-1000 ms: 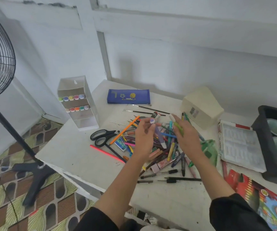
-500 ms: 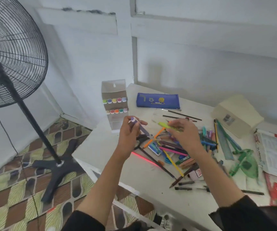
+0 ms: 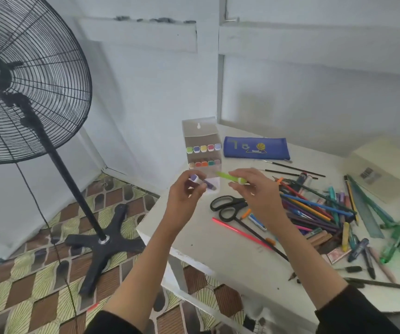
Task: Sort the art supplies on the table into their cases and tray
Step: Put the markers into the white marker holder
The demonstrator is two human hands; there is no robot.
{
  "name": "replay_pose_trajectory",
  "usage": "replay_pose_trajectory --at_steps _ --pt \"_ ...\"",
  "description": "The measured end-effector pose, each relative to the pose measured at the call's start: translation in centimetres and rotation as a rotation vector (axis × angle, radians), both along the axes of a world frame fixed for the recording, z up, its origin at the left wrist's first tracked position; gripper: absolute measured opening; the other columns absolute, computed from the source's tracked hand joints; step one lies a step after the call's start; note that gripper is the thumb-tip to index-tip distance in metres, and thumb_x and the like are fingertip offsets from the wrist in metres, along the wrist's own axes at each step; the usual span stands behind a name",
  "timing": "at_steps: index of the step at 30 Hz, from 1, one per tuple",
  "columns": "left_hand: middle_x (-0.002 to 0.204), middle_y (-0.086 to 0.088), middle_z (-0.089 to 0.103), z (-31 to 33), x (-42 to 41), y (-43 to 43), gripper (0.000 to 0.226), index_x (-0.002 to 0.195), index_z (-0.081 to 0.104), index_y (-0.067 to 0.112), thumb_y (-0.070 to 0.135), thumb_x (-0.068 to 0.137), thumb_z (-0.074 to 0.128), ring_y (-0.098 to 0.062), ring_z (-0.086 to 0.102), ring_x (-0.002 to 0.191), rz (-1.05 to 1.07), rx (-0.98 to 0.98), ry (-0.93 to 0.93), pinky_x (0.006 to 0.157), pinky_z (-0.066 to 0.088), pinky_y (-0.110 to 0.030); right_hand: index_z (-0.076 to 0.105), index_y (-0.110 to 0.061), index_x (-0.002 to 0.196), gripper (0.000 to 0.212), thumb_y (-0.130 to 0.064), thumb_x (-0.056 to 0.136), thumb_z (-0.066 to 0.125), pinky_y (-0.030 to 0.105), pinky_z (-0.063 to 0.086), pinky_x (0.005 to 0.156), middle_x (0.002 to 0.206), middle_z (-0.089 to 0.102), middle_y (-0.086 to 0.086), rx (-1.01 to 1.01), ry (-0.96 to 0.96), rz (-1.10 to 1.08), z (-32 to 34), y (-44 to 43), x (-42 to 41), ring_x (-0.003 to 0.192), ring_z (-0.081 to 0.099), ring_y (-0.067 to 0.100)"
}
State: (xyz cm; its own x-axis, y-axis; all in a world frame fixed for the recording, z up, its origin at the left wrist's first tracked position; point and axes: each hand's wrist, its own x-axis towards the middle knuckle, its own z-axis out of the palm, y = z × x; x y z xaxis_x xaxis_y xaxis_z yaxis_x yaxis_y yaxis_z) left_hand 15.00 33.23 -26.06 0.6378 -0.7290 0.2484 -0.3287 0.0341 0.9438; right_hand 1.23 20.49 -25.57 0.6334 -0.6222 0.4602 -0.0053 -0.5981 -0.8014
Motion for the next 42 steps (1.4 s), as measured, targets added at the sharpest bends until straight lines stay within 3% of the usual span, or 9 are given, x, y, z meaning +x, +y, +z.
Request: replay_pose_trajectory --at_steps 3,6,9,14,20,23,26,32,42 --pt "0.094 0.017 0.067 -0.2 0.5 -0.1 0.028 0.094 0.06 0.025 -0.003 0.091 0.055 -0.004 0.062 0.092 0.086 -0.062 -0.104 0.08 0.053 -0.026 0.07 -0.007 0.106 0.024 -0.003 0.083 0.068 0.008 0.047 0.077 0.102 0.064 -0.002 -0.094 0.049 0.018 -0.9 0.2 1.3 0.087 0.057 -0.007" --pt "0.106 0.01 0.062 -0.9 1.3 -0.3 0.032 0.102 0.064 0.022 -0.006 0.09 0.055 -0.001 0.057 0.098 0.072 -0.058 -0.266 0.081 0.049 -0.018 0.069 -0.005 0.109 0.027 -0.006 0.083 0.069 0.019 0.05 0.083 0.109 0.066 0.008 -0.142 0.133 0.038 -2.1 0.2 2.7 0.09 0.062 0.01" --pt "0.109 0.005 0.061 -1.6 1.9 -0.6 0.03 0.109 0.067 0.01 -0.009 0.088 0.056 0.003 0.054 0.088 0.066 0.05 -0.421 0.08 0.044 -0.009 0.066 0.0 0.115 0.032 -0.003 0.083 0.066 0.014 0.042 0.092 0.116 0.065 0.013 -0.162 0.238 0.089 -2.7 0.4 4.3 0.1 0.064 0.027" --pt "0.116 -0.009 0.065 -2.5 2.6 -2.1 0.038 0.115 0.064 0.006 -0.013 0.082 0.058 -0.028 0.067 0.091 0.115 0.393 -0.654 0.075 0.055 -0.035 0.06 -0.002 0.122 0.034 0.0 0.088 0.058 0.007 0.032 0.095 0.124 0.062 0.014 -0.131 0.325 0.172 -2.5 0.3 6.5 0.111 0.059 0.028" --pt "0.123 -0.008 0.055 -0.7 2.2 -3.6 0.032 0.125 0.049 0.009 0.001 0.094 0.047 -0.028 0.063 0.095 0.08 0.859 -0.786 0.073 0.046 -0.03 0.06 -0.009 0.124 0.035 0.001 0.095 0.043 0.022 0.048 0.083 0.106 0.069 0.017 -0.036 0.475 0.2 -2.6 -1.1 8.3 0.068 0.065 0.022" --pt "0.127 -0.013 0.05 -0.6 2.0 -3.8 0.034 0.13 0.043 0.005 0.004 0.096 0.044 -0.024 0.064 0.096 0.021 0.942 -0.907 0.073 0.044 -0.026 0.063 -0.014 0.121 0.032 -0.007 0.098 0.042 0.037 0.05 0.087 0.105 0.069 0.015 0.017 0.538 0.141 -3.0 -1.6 8.6 0.07 0.067 0.028" --pt "0.13 -0.016 0.048 -0.4 2.6 -3.9 0.04 0.136 0.035 0.003 0.002 0.097 0.04 -0.023 0.063 0.097 -0.063 1.003 -1.039 0.076 0.046 -0.026 0.06 -0.018 0.124 0.032 -0.02 0.101 0.038 0.039 0.052 0.083 0.11 0.067 0.014 0.004 0.623 0.092 -3.3 -1.3 8.7 0.072 0.068 0.029" --pt "0.12 -0.012 0.058 0.6 2.9 -4.3 0.035 0.131 0.047 0.007 0.004 0.098 0.039 -0.027 0.061 0.102 -0.007 0.977 -0.866 0.084 0.046 -0.03 0.059 -0.024 0.126 0.033 -0.034 0.099 0.042 0.036 0.046 0.085 0.122 0.063 0.007 -0.031 0.667 0.01 -3.5 -0.9 8.8 0.106 0.059 0.029" --pt "0.13 -0.007 0.059 -1.2 2.7 -2.7 0.048 0.136 0.048 0.018 -0.002 0.093 0.049 -0.029 0.063 0.104 0.069 0.732 -0.768 0.09 0.049 -0.033 0.05 -0.031 0.13 0.035 -0.042 0.099 0.037 0.031 0.045 0.076 0.125 0.061 -0.003 -0.204 0.721 -0.102 -4.3 0.0 9.0 0.103 0.061 0.023"
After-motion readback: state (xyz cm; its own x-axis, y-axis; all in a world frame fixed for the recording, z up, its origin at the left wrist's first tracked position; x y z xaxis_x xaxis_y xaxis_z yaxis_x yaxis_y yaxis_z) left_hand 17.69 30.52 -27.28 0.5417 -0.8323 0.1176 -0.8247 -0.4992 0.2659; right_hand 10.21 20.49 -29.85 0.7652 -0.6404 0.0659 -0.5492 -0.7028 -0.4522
